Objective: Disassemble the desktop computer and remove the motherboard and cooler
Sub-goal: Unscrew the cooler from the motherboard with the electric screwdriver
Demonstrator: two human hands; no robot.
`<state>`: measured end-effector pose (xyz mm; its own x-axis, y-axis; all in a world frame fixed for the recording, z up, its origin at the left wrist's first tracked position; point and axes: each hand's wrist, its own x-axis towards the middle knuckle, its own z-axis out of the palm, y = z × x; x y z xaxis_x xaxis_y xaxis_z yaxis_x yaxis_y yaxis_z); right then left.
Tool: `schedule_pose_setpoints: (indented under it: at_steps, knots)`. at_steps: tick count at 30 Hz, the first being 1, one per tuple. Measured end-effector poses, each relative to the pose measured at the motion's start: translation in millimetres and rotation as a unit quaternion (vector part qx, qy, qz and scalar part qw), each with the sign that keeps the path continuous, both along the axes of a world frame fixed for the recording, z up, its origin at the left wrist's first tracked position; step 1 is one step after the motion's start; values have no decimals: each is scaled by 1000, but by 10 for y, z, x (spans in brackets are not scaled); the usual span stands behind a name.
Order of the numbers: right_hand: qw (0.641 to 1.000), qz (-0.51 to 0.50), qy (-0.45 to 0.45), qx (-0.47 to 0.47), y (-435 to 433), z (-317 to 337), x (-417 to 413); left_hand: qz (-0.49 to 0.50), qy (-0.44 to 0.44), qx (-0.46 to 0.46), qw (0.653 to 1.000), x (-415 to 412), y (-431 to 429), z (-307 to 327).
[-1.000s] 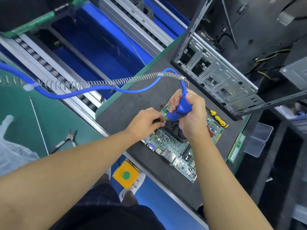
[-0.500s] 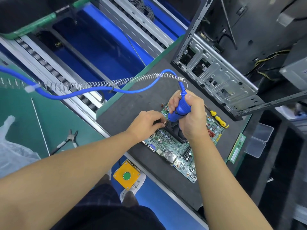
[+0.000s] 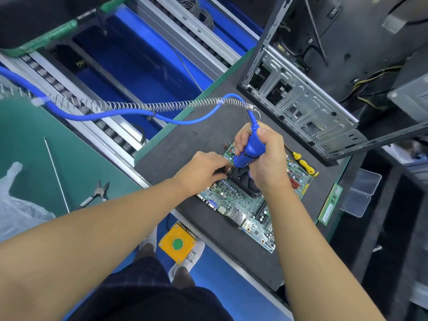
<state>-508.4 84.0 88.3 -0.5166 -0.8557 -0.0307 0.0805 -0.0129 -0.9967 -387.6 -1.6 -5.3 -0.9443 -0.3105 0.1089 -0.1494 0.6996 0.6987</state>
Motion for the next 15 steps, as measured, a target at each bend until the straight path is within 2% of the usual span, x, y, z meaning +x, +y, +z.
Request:
schedule_pose_setpoints:
  at_steps: [11,15]
  knots:
    - [1000,-5,9,-1,19,29,3,37,4,-10,999,12,57,-28]
    - [1000,2,16,1,13,27,9,32,-4,-48,998,5,87,-22]
